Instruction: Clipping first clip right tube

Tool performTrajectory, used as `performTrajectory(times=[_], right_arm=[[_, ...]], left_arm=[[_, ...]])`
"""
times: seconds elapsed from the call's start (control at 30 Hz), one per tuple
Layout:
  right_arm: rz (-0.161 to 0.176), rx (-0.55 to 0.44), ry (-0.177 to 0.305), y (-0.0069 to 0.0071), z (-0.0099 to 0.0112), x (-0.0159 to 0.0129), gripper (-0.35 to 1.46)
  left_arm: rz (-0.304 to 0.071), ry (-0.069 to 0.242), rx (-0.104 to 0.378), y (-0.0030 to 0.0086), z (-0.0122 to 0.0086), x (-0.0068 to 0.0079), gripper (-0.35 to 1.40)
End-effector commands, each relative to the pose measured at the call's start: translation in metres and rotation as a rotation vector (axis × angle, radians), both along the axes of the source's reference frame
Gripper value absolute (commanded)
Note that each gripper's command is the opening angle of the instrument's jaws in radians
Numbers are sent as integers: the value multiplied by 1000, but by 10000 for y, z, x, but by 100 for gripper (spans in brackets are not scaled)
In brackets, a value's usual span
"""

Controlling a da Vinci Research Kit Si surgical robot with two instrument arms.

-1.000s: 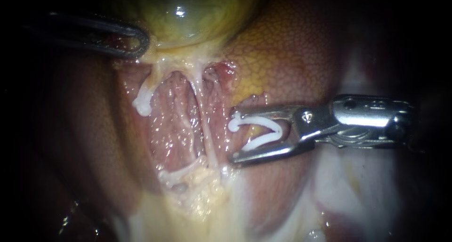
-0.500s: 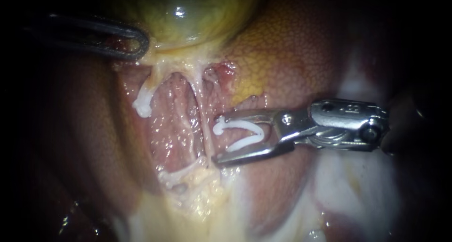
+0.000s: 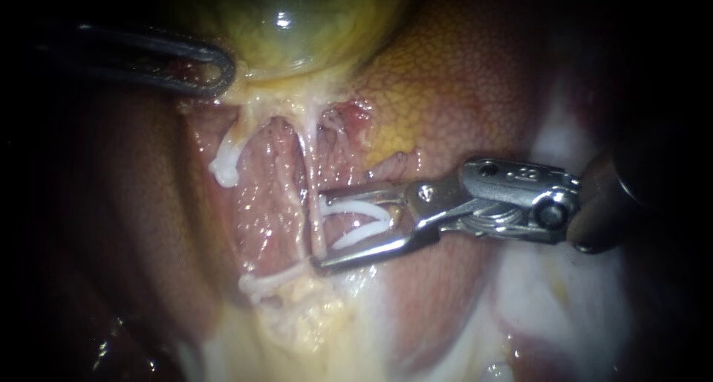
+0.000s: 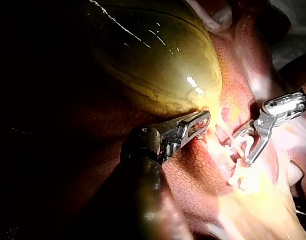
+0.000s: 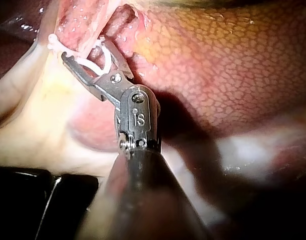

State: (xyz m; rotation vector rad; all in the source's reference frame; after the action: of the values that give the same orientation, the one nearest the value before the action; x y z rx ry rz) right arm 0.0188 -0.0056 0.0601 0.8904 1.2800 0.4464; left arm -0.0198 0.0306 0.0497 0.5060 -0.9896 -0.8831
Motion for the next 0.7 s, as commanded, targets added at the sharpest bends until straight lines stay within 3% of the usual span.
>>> performTrajectory(times=[0.03,0.33,0.7], right_arm=[[-4,0,8,1,1,0,45],[-39,28,112,2,4,6,45],[-76,54,203,-14,-13,8,44]], left_arm=[[0,0,0,0,0,0,-35],[0,0,0,0,0,-1,-35],[0,0,0,0,1,-1,-35]])
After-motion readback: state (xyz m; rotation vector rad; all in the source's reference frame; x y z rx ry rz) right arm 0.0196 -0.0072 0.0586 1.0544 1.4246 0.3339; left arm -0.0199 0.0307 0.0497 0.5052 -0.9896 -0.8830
